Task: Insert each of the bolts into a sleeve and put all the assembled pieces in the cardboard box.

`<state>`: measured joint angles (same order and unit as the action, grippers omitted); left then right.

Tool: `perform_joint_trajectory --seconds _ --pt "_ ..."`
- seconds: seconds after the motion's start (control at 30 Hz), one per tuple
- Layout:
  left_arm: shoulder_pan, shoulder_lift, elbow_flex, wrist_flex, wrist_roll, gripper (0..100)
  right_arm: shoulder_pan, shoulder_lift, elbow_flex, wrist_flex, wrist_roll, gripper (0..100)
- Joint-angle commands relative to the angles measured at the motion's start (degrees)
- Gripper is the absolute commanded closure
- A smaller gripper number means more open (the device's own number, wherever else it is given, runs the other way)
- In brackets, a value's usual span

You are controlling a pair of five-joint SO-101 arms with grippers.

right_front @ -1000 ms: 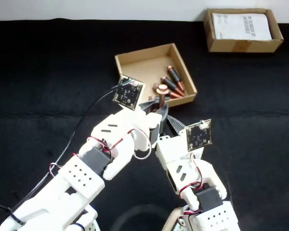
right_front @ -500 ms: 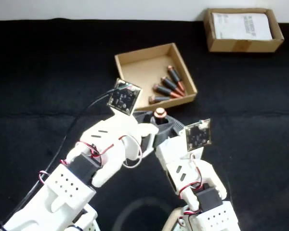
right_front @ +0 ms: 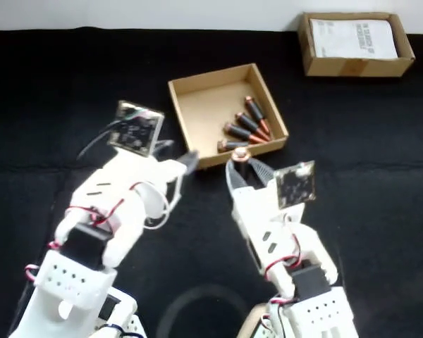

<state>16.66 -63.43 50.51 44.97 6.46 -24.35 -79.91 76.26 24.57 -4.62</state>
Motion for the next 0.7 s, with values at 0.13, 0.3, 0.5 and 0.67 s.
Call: perform_joint_trajectory --seconds 0.13,0.3,0.5,0.67 --pt "-5.6 -7.3 -0.7 0.1 -0.3 99 1.6 20.4 -21.9 -1.5 1.0 99.1" --pt "-9.9 -14.4 6.8 0.1 -0.3 99 1.7 35.1 -33.6 -1.4 1.1 99.1" --pt "-14.2 -26.5 19.6 0.0 -0.1 99 4.4 53.8 -47.0 -1.0 2.1 99.1" --pt "-18.6 -39.3 31.2 0.0 0.0 99 5.1 68.3 -56.2 -1.0 7.3 99.1"
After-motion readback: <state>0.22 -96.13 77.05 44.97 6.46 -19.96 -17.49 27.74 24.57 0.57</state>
